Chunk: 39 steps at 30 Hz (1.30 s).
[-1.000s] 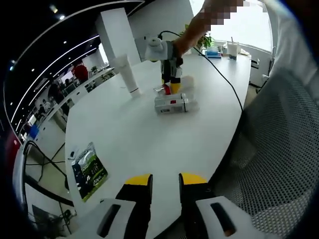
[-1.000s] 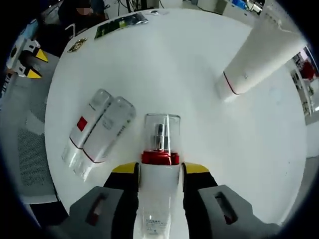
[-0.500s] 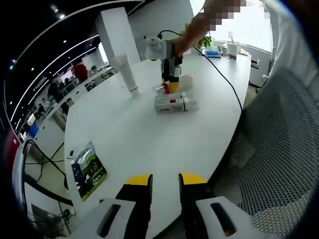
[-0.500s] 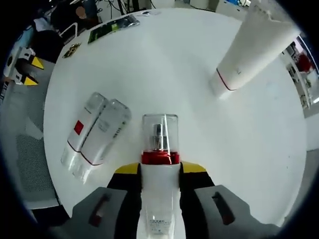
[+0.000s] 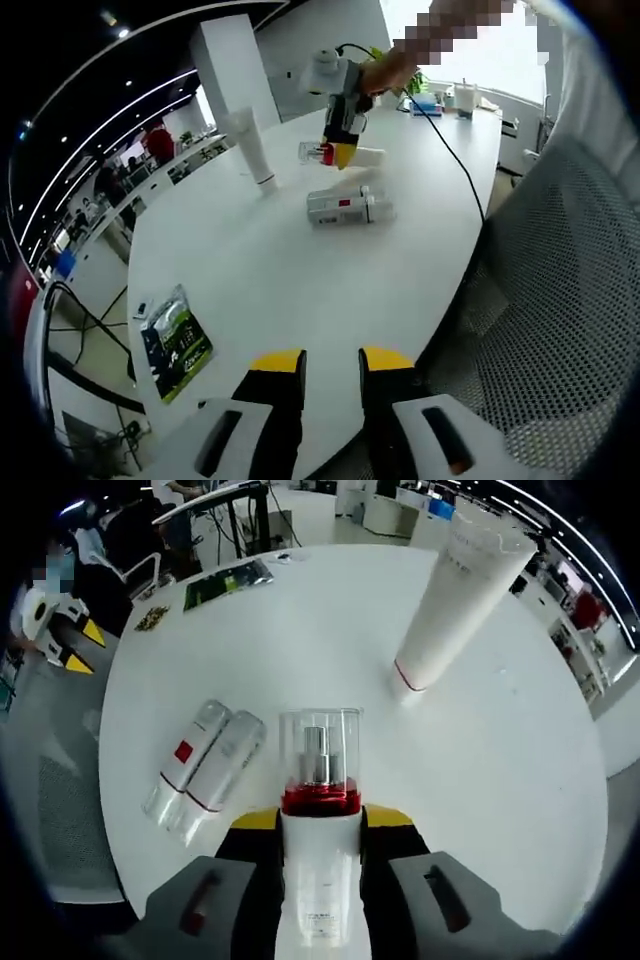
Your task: Arrange the skincare products in the storage area until every visible bottle or jar stands upright without overlapping.
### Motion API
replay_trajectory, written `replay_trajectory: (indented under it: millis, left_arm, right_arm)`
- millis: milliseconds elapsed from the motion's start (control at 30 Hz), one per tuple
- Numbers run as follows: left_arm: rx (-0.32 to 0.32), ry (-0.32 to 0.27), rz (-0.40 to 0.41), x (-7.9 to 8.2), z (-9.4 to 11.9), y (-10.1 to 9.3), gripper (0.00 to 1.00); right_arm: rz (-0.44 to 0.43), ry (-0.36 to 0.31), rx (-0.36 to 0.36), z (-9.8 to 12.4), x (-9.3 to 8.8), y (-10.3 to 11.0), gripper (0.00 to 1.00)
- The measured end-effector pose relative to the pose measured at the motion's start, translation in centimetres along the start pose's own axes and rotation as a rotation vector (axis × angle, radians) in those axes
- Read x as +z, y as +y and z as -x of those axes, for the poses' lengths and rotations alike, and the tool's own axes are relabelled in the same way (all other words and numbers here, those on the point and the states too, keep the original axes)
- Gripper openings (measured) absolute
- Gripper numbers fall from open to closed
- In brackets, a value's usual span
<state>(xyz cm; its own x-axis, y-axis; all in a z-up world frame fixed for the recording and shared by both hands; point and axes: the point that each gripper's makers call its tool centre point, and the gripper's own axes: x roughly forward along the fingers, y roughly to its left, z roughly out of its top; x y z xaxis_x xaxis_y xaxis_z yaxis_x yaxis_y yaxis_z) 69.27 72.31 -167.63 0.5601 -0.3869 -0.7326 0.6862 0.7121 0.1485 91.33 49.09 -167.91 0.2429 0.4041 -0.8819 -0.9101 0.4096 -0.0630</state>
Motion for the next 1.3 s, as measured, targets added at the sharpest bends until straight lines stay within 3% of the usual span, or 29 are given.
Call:
replay_trajectory:
  millis: [400, 567, 600, 733, 833, 967, 1167, 1300]
  left_arm:
    - [-0.017, -0.021, -0.016, 0.4, 0.0, -0.4, 0.22]
    - [-0.009, -0.067, -0.014, 1.3, 0.4, -0.2, 0.22]
    - [-0.008, -0.075, -0.004, 1.4, 0.5, -0.1, 0.22]
    - [-0.024, -0.1, 0.011, 1.9, 0.6, -0.4, 0.22]
    - [-0.078, -0.164, 0.063, 3.3, 1.0, -1.5, 0.22]
    - [-0.109, -0.187, 0.037, 3.7, 1.3, -2.2, 0.23]
    - [-0.165, -0.223, 0.075, 4.5, 1.7, -2.9, 0.24]
    - [-0.182, -0.204, 0.061, 4.1, 1.5, -3.4, 0.24]
  right_arm:
    - [-0.146, -0.187, -0.096, 5.4, 1.6, 0.1, 0.24]
    - [-0.252, -0.337, -0.114, 9.1, 4.6, 2.1, 0.25]
    - [-0.298, -0.401, -0.111, 10.3, 5.7, 2.8, 0.25]
    - [-0.419, -0.529, -0.069, 12.3, 7.7, 4.8, 0.25]
    - [-0.489, -0.611, -0.014, 13.2, 9.3, 7.0, 0.25]
    - [-0.556, -0.684, 0.034, 13.7, 11.0, 9.5, 0.25]
    - [-0.556, -0.735, 0.073, 13.5, 12.2, 13.5, 0.25]
    - [-0.566, -0.742, 0.107, 12.7, 12.2, 16.1, 0.25]
